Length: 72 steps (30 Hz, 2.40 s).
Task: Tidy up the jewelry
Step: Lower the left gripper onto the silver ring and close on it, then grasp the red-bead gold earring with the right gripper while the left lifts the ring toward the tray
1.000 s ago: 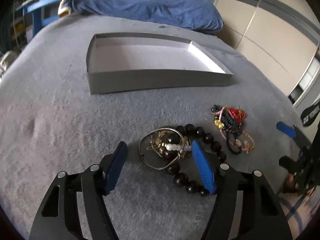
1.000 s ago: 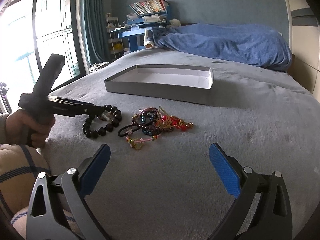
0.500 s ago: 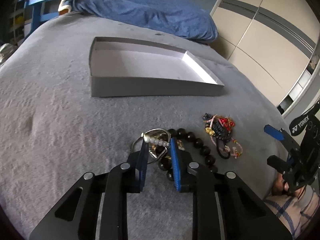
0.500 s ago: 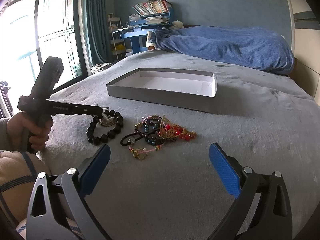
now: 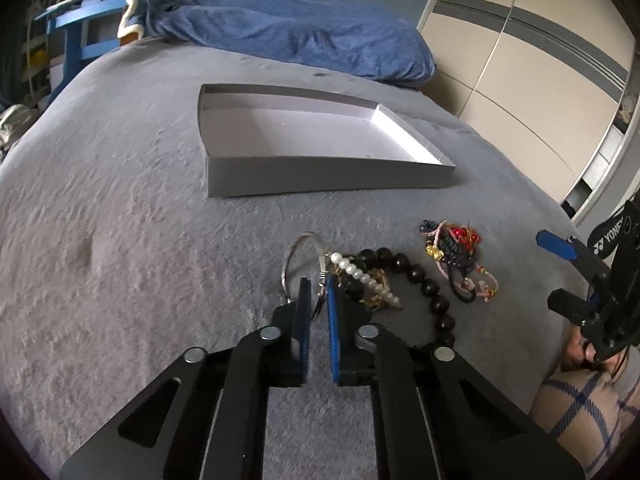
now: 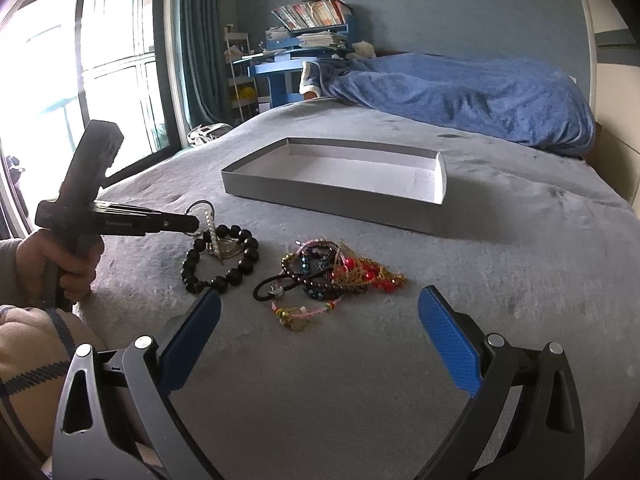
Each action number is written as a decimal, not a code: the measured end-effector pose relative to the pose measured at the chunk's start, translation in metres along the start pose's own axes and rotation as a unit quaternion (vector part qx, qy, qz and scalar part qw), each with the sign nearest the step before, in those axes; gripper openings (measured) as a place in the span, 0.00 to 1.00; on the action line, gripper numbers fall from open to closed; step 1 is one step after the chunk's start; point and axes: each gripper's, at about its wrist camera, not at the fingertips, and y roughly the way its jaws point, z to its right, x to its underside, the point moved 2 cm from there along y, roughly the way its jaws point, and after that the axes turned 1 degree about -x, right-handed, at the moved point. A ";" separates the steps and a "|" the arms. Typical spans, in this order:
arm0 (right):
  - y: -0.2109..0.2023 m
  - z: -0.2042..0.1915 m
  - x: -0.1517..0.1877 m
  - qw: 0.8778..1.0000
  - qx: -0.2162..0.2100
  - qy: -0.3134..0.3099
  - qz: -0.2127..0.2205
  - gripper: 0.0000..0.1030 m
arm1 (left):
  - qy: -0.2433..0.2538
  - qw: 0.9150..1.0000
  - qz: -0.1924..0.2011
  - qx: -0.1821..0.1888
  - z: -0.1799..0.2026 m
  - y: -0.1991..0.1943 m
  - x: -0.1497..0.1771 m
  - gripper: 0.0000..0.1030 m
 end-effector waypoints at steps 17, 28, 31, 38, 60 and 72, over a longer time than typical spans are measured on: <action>0.051 0.019 -0.022 0.998 0.015 0.028 -0.057 0.68 | -0.014 0.998 0.052 -0.031 -0.020 -0.042 0.006 0.03; 0.089 0.033 -0.026 0.994 0.011 0.024 -0.108 0.48 | 0.001 0.998 0.053 -0.026 -0.011 -0.041 0.003 0.03; 0.091 0.033 -0.024 0.993 -0.001 0.022 -0.113 0.23 | 0.004 0.998 0.056 -0.025 -0.008 -0.041 -0.001 0.03; 0.066 0.037 -0.033 0.996 -0.024 0.047 -0.071 0.20 | 0.015 0.998 0.064 -0.022 0.002 -0.043 -0.012 0.03; 0.011 0.081 -0.117 0.992 -0.051 0.114 0.019 0.17 | 0.067 0.994 0.083 -0.010 0.040 -0.043 -0.074 0.03; 0.058 0.092 -0.154 0.995 -0.034 0.097 0.005 0.04 | 0.036 0.996 0.073 -0.046 0.023 0.010 -0.120 0.03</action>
